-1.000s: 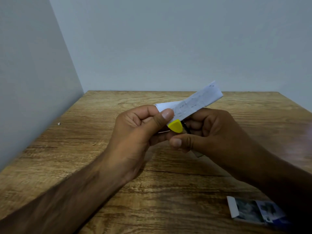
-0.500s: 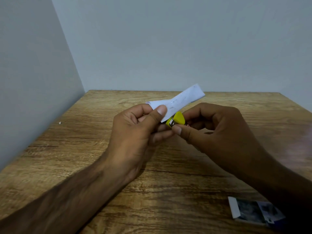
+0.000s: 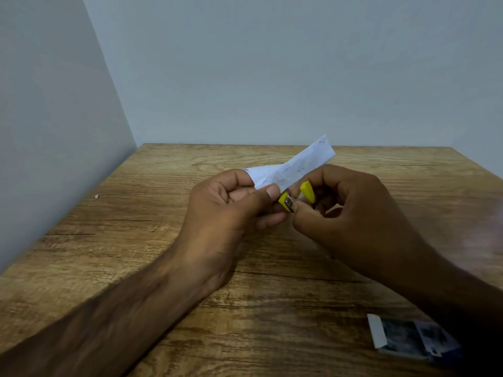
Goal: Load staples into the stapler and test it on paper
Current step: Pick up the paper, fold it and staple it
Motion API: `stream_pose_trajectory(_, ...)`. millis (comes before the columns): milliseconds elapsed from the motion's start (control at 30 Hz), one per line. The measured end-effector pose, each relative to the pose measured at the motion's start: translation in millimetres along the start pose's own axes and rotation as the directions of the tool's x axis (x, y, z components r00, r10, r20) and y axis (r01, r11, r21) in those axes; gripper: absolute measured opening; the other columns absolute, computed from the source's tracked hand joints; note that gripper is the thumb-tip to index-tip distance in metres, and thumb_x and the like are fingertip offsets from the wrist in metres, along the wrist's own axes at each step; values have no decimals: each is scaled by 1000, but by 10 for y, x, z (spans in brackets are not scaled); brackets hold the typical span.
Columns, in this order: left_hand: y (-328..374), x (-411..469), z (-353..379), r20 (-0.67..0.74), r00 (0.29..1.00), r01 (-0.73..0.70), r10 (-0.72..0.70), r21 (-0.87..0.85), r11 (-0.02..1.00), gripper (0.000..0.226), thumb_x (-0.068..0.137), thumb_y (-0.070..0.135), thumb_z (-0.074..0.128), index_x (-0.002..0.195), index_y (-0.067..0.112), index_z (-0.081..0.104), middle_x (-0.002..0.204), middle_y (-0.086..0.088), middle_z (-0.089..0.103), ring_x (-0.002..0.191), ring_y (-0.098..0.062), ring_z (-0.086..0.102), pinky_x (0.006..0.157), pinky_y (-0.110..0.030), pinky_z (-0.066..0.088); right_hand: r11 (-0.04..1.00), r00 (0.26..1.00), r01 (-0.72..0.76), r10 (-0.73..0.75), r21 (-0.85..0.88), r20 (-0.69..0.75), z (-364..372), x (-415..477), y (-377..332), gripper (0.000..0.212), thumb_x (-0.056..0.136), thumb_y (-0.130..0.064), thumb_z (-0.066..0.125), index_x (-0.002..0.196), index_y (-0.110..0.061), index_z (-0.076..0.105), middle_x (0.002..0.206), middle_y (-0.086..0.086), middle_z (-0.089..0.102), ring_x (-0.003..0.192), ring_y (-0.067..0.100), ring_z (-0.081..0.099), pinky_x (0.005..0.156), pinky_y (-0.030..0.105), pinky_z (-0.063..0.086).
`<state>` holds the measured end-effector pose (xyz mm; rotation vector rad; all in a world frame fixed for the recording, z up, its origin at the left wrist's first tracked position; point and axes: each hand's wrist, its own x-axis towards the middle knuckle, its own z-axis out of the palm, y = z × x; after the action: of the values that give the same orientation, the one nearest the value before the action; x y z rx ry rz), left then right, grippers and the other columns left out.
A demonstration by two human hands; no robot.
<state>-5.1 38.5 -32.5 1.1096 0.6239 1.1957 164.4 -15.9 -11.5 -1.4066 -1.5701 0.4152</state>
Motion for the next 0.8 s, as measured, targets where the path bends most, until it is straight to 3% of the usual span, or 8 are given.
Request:
stream_pose_trajectory(100, -5, 1, 0, 1, 1000, 11, -11, 17, 1000, 29, 89, -6, 70, 108, -23, 56, 86, -32, 76, 68, -23, 78, 61, -28, 63, 1000, 1000, 4, -3, -23, 15, -10, 10, 9, 10, 71, -32, 70, 79, -25, 70, 65, -2, 72, 53, 11, 66, 54, 39, 58)
stream_pose_trajectory(167, 6, 7, -3, -13, 1000, 28, -27, 55, 998, 16, 89, -6, 69, 99, -17, 63, 82, -28, 78, 67, -22, 77, 63, -30, 65, 999, 998, 11, -9, -31, 66, -21, 15, 18, 3, 78, -26, 77, 80, -26, 74, 66, -2, 73, 54, 8, 66, 55, 36, 58)
stream_pose_trajectory(233, 11, 11, -9, -22, 999, 45, -43, 87, 995, 6, 90, -6, 69, 86, -6, 64, 73, -19, 78, 63, -20, 76, 61, -29, 65, 997, 990, -49, 41, 60, 134, -28, 17, 14, 5, 79, -23, 81, 82, -23, 77, 69, -1, 77, 59, 12, 71, 59, 37, 61)
stream_pose_trajectory(333, 10, 11, -10, -25, 998, 65, -62, 124, 990, 13, 91, -5, 69, 95, -13, 60, 66, -12, 76, 61, -19, 76, 59, -30, 65, 955, 956, -202, 145, 217, 253, -21, 18, 10, 8, 80, -17, 84, 85, -14, 79, 77, 10, 80, 65, 19, 74, 58, 33, 61)
stream_pose_trajectory(400, 13, 16, -25, -33, 997, 68, -63, 165, 984, 22, 91, -2, 70, 98, -18, 56, 72, -13, 79, 68, -25, 79, 65, -36, 66, 926, 924, -285, 197, 248, 328, -7, 11, 18, 9, 80, -15, 84, 85, -10, 79, 80, 15, 80, 63, 17, 73, 53, 26, 57)
stream_pose_trajectory(500, 38, 36, -61, -56, 997, 60, -49, 221, 973, 11, 91, 3, 73, 96, -5, 68, 92, -18, 82, 87, -34, 80, 76, -39, 64, 908, 898, -347, 250, 234, 362, 10, 3, 21, 11, 77, -16, 86, 83, -10, 78, 77, 16, 79, 57, 14, 71, 50, 22, 55)
stream_pose_trajectory(700, 26, 58, -90, -44, 998, 43, -35, 208, 977, 12, 91, 4, 73, 102, 0, 73, 91, -18, 82, 78, -26, 81, 70, -31, 65, 889, 859, -402, 283, 219, 425, 43, -19, 64, 11, 76, -19, 87, 82, -15, 80, 72, 7, 78, 57, 11, 71, 53, 22, 57)
stream_pose_trajectory(800, 27, 68, -94, -31, 999, 32, -27, 202, 979, 14, 91, 4, 72, 105, 2, 75, 92, -17, 82, 76, -24, 80, 69, -30, 64, 874, 841, -423, 280, 239, 464, 50, -28, 74, 13, 73, -21, 89, 83, -17, 80, 76, 11, 78, 63, 13, 72, 56, 24, 59)
